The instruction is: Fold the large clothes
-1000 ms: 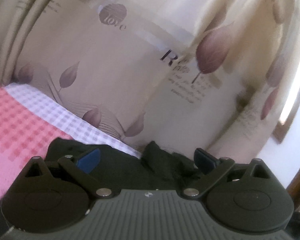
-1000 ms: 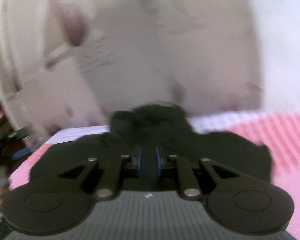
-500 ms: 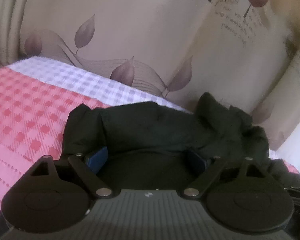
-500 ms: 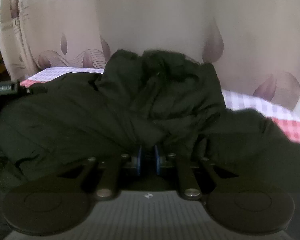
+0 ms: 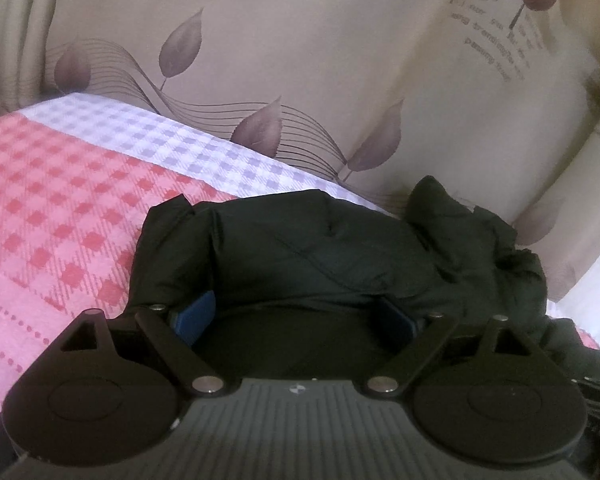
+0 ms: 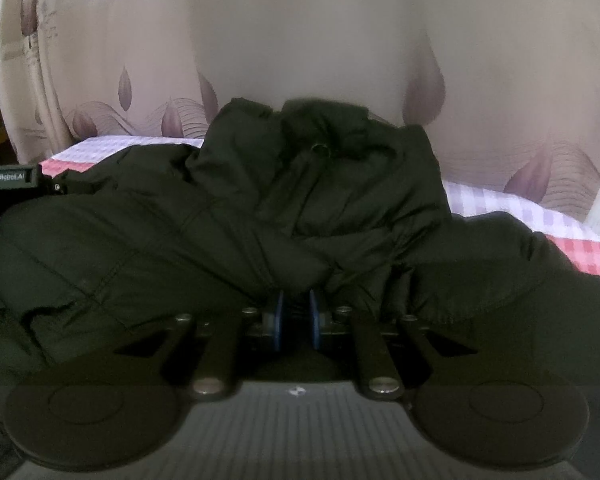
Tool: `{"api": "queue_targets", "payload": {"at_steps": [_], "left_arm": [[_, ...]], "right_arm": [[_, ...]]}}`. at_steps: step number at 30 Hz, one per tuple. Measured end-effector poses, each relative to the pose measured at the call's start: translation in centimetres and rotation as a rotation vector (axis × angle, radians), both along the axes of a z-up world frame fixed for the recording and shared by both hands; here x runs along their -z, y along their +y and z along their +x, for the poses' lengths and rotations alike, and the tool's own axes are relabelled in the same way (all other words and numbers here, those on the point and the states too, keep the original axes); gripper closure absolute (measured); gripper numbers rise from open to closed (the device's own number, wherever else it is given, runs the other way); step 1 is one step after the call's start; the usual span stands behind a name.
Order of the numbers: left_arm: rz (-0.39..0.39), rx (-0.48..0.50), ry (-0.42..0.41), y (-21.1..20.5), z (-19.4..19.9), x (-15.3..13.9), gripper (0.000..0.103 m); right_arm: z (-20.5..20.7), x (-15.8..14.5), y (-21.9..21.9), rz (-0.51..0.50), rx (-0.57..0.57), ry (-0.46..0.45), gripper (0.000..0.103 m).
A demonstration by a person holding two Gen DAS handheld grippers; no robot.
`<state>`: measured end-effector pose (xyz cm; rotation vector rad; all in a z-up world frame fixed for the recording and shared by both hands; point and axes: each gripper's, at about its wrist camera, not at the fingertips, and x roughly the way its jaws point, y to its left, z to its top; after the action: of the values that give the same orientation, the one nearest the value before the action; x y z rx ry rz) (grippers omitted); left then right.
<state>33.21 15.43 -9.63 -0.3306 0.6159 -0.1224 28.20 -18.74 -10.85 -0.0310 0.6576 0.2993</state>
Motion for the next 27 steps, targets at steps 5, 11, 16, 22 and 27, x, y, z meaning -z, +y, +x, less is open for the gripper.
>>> {"api": "queue_targets", "payload": {"at_steps": [5, 11, 16, 22, 27], "left_arm": [[0.052, 0.004, 0.000, -0.8, 0.0, -0.1, 0.012], [0.103, -0.009, -0.009, -1.3, -0.6, -0.8, 0.009], [0.110, -0.006, -0.109, -1.2, -7.5, -4.6, 0.002], [0.185, 0.056, -0.200, 2.3, -19.8, -7.8, 0.000], [0.202, 0.065, -0.199, 6.0, -28.6, -7.5, 0.000]], "right_arm": [[-0.3, -0.1, -0.1, 0.006, 0.013, -0.011, 0.090], [-0.3, -0.3, 0.2, -0.023, 0.017, -0.023, 0.090], [-8.1, -6.2, -2.6, 0.117, 0.026, -0.071, 0.053], [-26.8, -8.7, -8.9, 0.167, -0.016, -0.194, 0.000], [-37.3, -6.6, -12.6, 0.156, 0.073, -0.124, 0.000]]}}
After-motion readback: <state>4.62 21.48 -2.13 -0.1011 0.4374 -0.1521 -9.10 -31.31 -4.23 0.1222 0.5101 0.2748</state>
